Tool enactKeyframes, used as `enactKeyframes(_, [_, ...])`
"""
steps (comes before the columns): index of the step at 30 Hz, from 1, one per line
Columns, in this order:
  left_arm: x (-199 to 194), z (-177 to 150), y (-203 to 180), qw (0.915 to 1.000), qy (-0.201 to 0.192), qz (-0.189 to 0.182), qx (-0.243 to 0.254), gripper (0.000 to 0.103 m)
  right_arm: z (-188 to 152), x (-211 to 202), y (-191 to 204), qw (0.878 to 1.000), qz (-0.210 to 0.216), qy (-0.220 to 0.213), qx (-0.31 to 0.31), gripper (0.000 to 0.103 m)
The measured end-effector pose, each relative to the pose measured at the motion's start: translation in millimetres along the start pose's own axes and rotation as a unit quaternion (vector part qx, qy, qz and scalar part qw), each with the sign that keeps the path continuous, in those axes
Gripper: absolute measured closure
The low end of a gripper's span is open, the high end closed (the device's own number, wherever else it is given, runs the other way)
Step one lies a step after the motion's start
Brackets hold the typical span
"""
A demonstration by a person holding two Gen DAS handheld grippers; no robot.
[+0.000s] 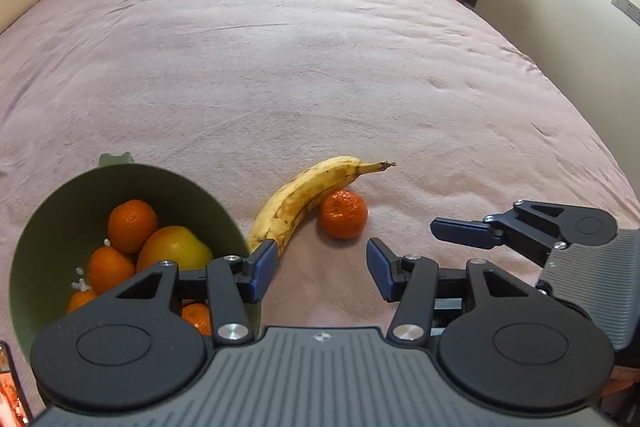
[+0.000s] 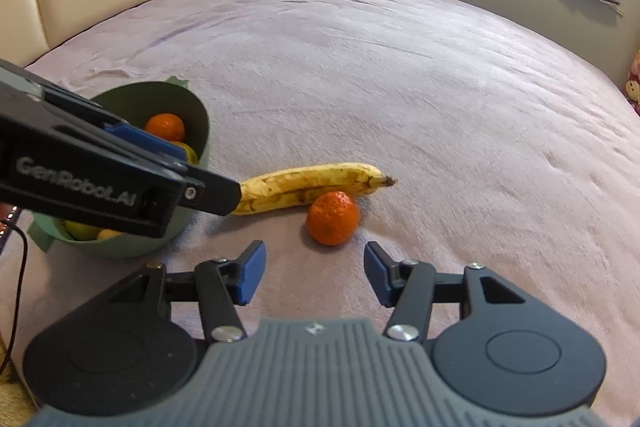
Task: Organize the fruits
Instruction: 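Withdraw both open tools toward the banana and last mandarin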
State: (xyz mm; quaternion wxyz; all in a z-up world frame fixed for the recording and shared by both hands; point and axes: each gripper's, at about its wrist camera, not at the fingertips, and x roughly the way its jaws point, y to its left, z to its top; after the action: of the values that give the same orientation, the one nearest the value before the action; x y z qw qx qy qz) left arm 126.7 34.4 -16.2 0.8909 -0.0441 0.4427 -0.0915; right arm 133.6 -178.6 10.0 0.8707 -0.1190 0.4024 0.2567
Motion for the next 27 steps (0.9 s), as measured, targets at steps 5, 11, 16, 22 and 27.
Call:
enactKeyframes(5, [3,1,5,0.9998,-0.017,0.005,0.004,0.043,-2,17,-7,1.0,-0.001,-0.002,0.025,0.052])
enactKeyframes(11, [8,6,19,0.9997,-0.021,0.011,0.001,0.043,4,32,-10,0.999,0.011,-0.007,0.052,0.053])
enactKeyframes(16, [16,9,23,0.9998,-0.015,0.011,-0.001,0.043,9,52,-10,0.999,-0.007,-0.002,0.035,0.053])
enactKeyframes(22, [25,10,20,0.9997,-0.008,0.02,0.013,0.043,9,77,-9,1.0,-0.024,0.012,0.002,0.053])
enactKeyframes(27, [31,11,19,0.9995,-0.005,0.024,0.02,0.043,9,85,-5,1.0,-0.023,0.009,-0.018,0.057])
